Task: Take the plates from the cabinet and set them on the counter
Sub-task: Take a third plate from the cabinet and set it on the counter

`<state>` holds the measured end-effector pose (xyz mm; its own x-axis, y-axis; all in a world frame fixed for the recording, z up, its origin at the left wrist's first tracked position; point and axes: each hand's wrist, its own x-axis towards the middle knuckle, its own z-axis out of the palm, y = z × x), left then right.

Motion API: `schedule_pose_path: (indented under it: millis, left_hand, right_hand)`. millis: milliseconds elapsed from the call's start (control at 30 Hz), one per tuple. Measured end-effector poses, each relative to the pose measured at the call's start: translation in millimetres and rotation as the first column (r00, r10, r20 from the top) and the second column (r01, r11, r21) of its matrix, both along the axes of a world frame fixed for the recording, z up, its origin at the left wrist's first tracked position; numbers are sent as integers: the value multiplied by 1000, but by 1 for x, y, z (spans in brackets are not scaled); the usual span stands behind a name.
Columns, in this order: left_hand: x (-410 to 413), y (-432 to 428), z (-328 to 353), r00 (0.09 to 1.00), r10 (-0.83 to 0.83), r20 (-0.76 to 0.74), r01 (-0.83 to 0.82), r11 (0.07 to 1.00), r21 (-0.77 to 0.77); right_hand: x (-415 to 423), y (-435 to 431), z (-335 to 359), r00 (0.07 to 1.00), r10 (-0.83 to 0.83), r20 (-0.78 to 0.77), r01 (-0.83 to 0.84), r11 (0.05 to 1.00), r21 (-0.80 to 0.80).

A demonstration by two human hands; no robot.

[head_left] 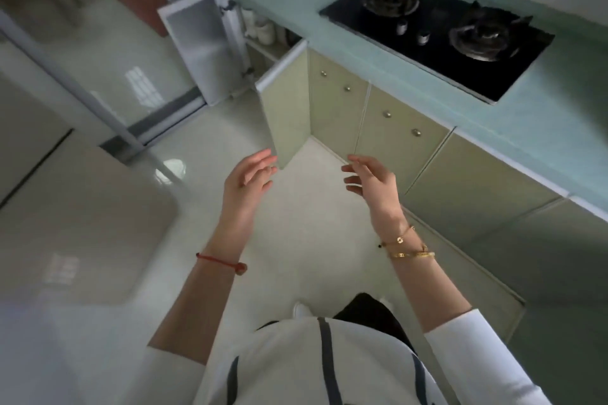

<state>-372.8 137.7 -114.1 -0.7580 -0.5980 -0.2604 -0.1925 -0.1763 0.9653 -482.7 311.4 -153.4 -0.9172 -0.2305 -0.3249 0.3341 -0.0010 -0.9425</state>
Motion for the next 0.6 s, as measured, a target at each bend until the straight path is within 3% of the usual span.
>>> schedule_pose_path:
  millis: [300,600]
  left_hand:
    - [44,-107,-16,961,275,18,-275,960,54]
    - [4,-226,-15,907,421,9,-421,906,43]
  right_hand:
    - [1,-134,-10,974,227,26,-228,973,23]
    - [-57,-284,-9,914,407,0,-407,914,-1]
